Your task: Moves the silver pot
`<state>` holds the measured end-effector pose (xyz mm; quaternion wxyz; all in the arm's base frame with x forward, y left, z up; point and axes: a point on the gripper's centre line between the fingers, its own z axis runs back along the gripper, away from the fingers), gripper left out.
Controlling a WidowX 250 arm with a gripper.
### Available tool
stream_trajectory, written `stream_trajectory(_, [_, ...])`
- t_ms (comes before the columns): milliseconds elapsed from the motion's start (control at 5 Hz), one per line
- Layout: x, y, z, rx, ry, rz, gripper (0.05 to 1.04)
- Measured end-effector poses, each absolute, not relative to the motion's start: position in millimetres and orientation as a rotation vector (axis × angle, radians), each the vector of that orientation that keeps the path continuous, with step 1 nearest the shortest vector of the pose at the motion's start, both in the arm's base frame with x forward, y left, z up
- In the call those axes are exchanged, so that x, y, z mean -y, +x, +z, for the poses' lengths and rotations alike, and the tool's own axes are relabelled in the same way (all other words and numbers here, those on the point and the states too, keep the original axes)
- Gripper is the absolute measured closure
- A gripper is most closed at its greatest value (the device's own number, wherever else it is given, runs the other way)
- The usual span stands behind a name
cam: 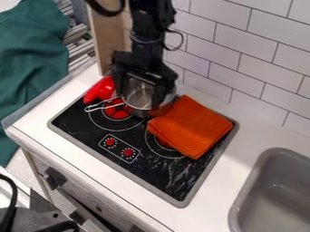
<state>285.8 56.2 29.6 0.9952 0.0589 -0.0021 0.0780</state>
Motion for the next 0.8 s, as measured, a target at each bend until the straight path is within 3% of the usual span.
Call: stream_trajectory(800, [-56.2, 284.3, 29.6, -0.005, 0.118, 0.157, 0.075])
